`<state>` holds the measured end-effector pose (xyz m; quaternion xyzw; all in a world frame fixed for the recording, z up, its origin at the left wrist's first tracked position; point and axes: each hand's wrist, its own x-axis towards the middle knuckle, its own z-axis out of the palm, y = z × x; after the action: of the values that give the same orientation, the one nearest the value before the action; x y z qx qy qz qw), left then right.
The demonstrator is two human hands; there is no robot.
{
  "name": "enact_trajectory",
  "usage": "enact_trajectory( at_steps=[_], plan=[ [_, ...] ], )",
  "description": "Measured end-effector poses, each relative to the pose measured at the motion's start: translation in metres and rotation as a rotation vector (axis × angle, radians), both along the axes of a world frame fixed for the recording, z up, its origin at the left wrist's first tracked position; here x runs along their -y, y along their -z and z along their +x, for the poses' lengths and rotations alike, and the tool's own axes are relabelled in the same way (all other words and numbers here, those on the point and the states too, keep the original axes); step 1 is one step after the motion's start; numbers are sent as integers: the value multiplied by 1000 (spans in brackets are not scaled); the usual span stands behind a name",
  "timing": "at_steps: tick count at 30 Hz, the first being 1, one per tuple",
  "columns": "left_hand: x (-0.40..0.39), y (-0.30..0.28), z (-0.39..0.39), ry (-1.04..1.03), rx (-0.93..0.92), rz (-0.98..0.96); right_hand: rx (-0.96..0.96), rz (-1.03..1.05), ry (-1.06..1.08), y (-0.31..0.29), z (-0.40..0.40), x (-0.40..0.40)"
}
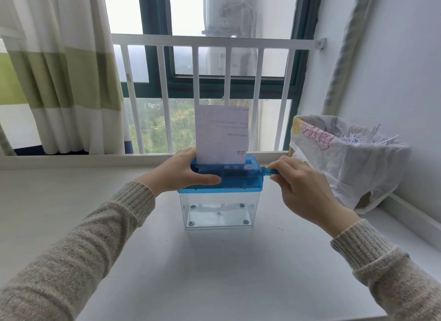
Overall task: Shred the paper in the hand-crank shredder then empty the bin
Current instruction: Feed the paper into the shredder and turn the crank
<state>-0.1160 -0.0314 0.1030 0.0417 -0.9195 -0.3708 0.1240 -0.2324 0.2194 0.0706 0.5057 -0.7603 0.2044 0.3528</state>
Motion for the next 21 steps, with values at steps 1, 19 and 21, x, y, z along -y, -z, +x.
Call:
enact_trajectory(
  at_steps=[1, 19, 21],
  plan=[
    [0, 0, 0, 1, -1, 0, -4, 9, -3, -2, 0, 0],
    [9, 5, -5, 4, -17, -28, 165, 106, 49, -27, -4, 2],
    [11, 6, -6, 4, -14, -32, 185, 130, 46, -30, -3, 2]
  ],
)
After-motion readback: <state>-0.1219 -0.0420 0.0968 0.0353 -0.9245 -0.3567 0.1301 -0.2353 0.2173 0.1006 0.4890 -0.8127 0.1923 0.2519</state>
